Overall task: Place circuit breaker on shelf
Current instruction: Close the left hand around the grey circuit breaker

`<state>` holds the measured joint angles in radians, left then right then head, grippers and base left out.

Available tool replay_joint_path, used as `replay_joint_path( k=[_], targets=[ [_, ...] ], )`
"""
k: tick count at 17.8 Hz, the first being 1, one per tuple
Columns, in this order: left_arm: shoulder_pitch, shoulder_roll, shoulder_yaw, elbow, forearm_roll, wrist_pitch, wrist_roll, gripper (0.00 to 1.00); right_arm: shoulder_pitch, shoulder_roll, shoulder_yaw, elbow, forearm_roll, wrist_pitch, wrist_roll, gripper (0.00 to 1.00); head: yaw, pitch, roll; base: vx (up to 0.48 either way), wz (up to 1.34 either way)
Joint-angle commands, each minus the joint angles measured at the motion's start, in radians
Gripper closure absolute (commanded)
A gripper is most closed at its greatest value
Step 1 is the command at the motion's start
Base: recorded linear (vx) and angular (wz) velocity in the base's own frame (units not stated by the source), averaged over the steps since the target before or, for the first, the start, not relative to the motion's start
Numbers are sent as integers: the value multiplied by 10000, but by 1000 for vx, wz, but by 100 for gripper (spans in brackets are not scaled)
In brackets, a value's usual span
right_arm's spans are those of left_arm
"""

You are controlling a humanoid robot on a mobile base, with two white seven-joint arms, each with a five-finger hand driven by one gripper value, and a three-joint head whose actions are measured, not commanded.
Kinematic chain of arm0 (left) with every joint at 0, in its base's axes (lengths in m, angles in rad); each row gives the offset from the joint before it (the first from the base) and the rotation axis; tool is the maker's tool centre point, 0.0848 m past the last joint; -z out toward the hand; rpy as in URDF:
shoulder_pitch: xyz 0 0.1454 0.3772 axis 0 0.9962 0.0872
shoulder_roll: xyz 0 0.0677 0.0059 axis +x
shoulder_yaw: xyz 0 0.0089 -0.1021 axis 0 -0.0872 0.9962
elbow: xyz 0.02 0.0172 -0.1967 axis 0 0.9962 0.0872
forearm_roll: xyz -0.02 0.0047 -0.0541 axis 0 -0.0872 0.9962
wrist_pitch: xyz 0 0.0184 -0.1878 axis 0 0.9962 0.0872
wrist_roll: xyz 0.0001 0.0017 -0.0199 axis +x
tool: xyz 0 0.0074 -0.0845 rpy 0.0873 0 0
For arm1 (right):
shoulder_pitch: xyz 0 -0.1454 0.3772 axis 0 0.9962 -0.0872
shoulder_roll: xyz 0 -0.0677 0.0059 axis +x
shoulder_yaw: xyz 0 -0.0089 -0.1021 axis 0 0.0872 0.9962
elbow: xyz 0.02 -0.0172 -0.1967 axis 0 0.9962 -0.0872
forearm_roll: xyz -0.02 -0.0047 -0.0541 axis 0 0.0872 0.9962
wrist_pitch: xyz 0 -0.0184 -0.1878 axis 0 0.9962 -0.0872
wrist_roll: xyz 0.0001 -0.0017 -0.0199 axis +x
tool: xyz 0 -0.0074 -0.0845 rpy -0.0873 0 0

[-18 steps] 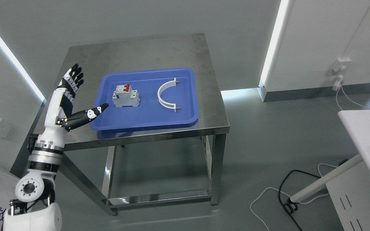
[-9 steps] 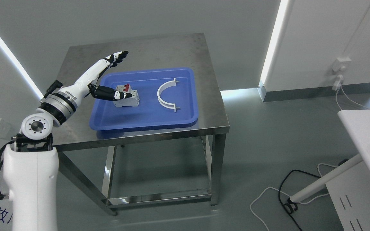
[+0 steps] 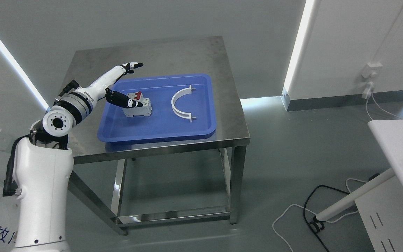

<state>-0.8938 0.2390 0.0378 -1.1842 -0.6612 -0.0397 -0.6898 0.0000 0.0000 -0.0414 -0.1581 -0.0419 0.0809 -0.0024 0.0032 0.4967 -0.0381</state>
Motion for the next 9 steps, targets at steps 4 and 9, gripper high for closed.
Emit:
replay_joint_path(
  k=[4, 9],
  targets=[
    [-189, 172, -1191, 1779, -795, -78, 102, 13, 153, -175, 0, 1, -11, -334, -7, 0, 0, 0, 0, 0, 0],
    [-695, 324, -992, 2347, -1042, -109, 209, 15, 153, -175, 0, -14, -11, -334, -7, 0, 0, 0, 0, 0, 0]
  ],
)
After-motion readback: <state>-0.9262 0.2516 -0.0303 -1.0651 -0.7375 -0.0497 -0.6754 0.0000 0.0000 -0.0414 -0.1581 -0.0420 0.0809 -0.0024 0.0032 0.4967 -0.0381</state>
